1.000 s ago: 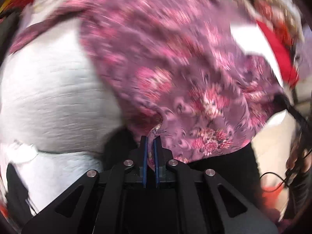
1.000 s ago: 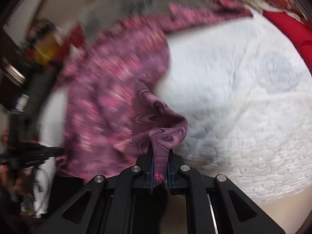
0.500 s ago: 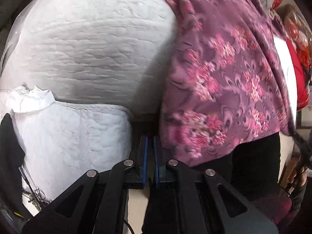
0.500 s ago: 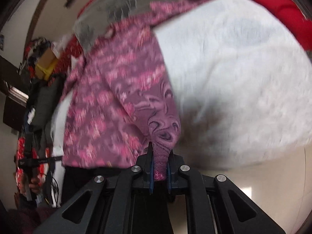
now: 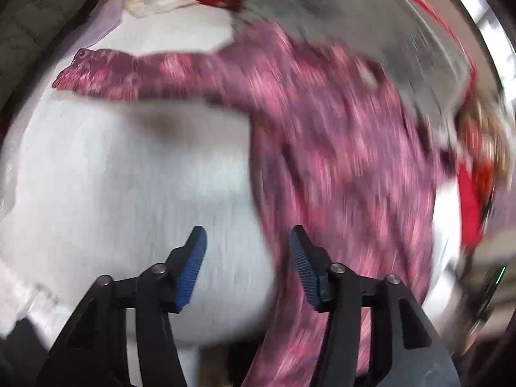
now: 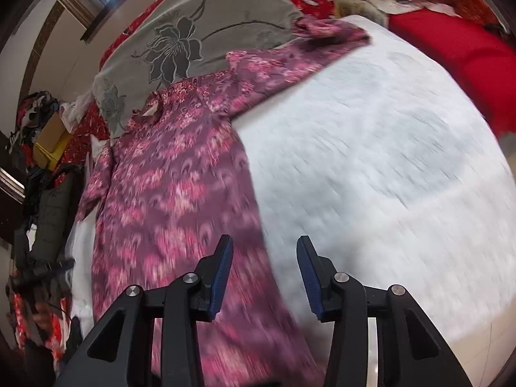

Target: Fold small clothes

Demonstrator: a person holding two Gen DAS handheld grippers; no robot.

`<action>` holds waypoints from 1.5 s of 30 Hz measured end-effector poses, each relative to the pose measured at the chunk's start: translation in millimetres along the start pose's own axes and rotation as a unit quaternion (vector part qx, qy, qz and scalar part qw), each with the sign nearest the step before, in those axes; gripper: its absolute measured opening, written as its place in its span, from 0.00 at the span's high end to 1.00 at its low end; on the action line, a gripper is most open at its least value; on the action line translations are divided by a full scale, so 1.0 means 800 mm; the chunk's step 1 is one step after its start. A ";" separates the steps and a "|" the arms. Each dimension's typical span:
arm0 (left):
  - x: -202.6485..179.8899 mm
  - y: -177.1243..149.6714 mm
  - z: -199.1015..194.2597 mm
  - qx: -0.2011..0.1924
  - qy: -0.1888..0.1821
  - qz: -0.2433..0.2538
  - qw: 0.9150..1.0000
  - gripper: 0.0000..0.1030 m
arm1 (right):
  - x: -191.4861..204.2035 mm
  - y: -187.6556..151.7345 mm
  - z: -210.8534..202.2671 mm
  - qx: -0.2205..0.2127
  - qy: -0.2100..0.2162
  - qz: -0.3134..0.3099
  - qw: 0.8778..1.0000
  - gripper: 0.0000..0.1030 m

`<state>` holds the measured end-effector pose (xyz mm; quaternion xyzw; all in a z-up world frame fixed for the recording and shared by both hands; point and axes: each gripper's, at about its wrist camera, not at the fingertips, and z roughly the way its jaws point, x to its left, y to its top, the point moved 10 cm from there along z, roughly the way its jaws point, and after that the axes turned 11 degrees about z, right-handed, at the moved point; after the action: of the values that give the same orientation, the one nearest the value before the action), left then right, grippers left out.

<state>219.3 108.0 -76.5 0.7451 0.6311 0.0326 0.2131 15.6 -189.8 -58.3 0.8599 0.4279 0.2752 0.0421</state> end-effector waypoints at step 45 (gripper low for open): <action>-0.068 0.067 0.100 -0.008 0.022 0.017 1.000 0.59 | -0.224 0.449 -0.001 -0.228 -0.181 0.143 0.946 0.93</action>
<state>283.7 27.8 -117.7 0.7530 0.6229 0.0573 0.2042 184.6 -552.3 -25.2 0.9147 0.2115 0.2085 0.2740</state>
